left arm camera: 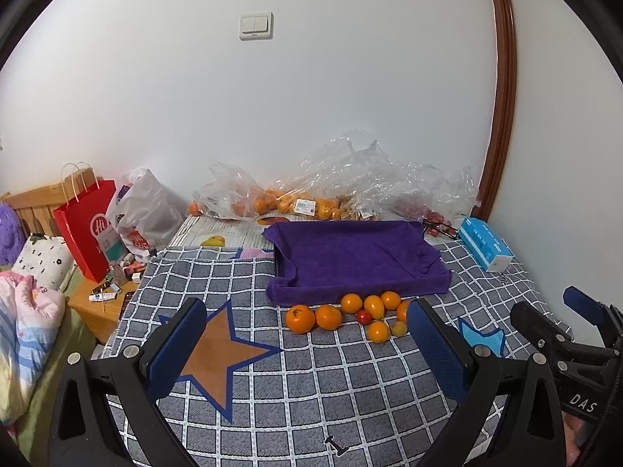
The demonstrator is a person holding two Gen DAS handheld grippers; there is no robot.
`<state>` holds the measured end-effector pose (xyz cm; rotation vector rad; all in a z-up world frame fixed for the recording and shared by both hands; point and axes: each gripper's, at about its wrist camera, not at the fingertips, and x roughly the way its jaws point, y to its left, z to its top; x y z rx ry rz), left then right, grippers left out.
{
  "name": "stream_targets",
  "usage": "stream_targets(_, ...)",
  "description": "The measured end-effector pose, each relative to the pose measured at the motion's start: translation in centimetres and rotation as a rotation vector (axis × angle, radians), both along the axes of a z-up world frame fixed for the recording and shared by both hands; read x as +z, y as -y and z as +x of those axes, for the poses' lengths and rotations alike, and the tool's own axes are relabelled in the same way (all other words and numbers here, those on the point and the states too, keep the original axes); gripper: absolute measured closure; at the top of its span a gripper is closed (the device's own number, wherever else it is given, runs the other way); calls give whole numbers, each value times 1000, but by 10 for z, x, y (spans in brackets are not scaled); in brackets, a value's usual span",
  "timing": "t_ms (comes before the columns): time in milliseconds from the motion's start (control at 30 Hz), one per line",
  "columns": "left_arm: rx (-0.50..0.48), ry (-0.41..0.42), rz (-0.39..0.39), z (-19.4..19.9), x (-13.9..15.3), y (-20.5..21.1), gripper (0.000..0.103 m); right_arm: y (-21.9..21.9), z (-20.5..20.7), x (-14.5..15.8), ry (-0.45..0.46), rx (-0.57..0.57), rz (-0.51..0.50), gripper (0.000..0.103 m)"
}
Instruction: Organize fruits
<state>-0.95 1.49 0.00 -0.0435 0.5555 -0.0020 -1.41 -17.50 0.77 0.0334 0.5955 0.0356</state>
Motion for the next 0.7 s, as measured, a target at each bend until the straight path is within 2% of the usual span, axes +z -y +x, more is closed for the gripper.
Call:
stream_targets(300, -6, -11, 4, 19, -8, -6, 0, -5, 15, -8, 22, 30, -3, 0)
stream_targets(467, -4, -21, 6, 34, -18, -12, 0, -6, 29, -16, 23, 0, -15, 0)
stream_targets(600, 1, -52, -12, 50, -30, -18, 0, -3, 49, -29, -40, 7, 30, 0)
stream_targets(700, -8, -57, -21, 57, -39, -22, 4, -2, 61, -41, -70, 13, 26, 0)
